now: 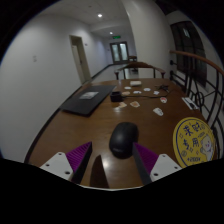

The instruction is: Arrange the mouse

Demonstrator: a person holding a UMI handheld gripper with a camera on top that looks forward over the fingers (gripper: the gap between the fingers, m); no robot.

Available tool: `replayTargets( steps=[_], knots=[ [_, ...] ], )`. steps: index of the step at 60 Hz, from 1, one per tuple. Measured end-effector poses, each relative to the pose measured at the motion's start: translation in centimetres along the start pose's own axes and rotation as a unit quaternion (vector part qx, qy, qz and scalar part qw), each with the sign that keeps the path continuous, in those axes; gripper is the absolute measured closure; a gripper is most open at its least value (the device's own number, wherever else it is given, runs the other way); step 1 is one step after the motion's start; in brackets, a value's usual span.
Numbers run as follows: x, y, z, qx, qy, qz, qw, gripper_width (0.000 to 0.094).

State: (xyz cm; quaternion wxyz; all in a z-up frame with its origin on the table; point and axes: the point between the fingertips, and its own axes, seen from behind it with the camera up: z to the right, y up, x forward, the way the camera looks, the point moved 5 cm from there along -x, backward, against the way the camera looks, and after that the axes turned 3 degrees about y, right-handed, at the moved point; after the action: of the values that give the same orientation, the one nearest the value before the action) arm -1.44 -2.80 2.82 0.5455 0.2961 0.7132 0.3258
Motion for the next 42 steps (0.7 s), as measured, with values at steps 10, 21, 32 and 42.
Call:
replayTargets(
  steps=[10, 21, 32, 42],
  knots=[
    [4.7, 2.3, 2.6, -0.012, -0.08, 0.003, 0.997, 0.0215],
    [5.6, 2.7, 2.8, -0.042, -0.079, 0.005, 0.996, 0.0552],
    [2.4, 4.2, 2.0, -0.067, -0.019, 0.023, 0.997, 0.0617],
    [-10.3, 13.8, 5.8, -0.092, -0.031, 0.162, 0.982, 0.0619]
  ],
)
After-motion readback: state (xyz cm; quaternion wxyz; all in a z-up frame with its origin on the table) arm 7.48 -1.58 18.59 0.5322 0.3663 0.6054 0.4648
